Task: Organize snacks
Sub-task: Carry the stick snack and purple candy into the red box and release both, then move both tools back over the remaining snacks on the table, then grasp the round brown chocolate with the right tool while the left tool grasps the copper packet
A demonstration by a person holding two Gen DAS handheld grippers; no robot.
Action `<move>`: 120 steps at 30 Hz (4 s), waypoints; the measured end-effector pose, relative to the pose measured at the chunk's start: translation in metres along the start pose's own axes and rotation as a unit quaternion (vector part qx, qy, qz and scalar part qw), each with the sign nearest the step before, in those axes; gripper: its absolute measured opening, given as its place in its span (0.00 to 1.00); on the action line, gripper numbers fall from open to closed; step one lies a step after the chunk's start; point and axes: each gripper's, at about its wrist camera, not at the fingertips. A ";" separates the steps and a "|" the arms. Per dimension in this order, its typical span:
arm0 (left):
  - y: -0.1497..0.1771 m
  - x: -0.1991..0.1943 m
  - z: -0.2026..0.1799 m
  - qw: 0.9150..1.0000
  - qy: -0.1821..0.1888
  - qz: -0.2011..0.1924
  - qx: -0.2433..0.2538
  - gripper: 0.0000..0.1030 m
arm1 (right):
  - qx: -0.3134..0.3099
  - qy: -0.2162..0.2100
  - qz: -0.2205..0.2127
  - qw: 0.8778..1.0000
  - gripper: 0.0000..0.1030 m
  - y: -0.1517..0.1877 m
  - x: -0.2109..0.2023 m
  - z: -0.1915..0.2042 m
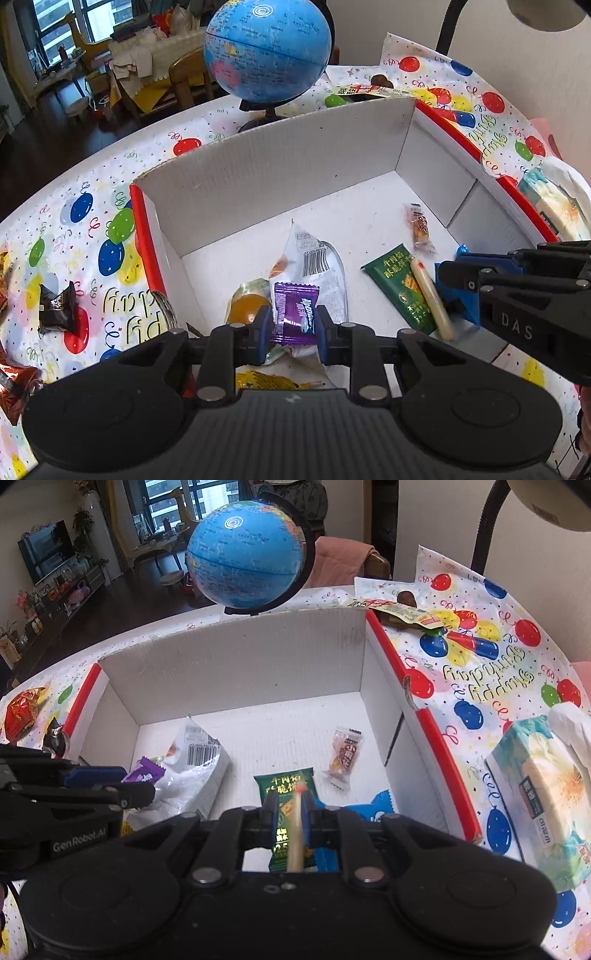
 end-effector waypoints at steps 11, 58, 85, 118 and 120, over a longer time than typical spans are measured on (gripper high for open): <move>-0.006 -0.028 0.007 0.999 0.007 -0.036 -0.019 0.66 | 0.004 -0.010 -0.015 1.000 0.22 -0.004 -0.023 0.005; 0.083 -0.220 0.171 0.962 -0.116 -0.166 -0.182 0.81 | -0.092 -0.150 -0.085 0.981 0.96 -0.009 -0.116 0.204; 0.114 -0.152 0.305 0.958 -0.157 -0.110 -0.213 0.81 | -0.130 -0.206 -0.003 0.970 0.78 0.017 -0.005 0.309; 0.114 -0.054 0.341 0.962 -0.105 -0.047 -0.247 0.62 | -0.141 -0.211 0.070 0.965 0.34 0.040 0.093 0.347; 0.114 -0.056 0.340 0.961 -0.103 -0.050 -0.251 0.58 | -0.141 -0.208 0.069 0.965 0.33 0.040 0.091 0.346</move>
Point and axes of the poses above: each gripper's, at about its wrist camera, not at the fingertips, and x roughly the way its jaws point, z to its left, y to its underside, and after that the axes turned 15 degrees about -z, right-handed
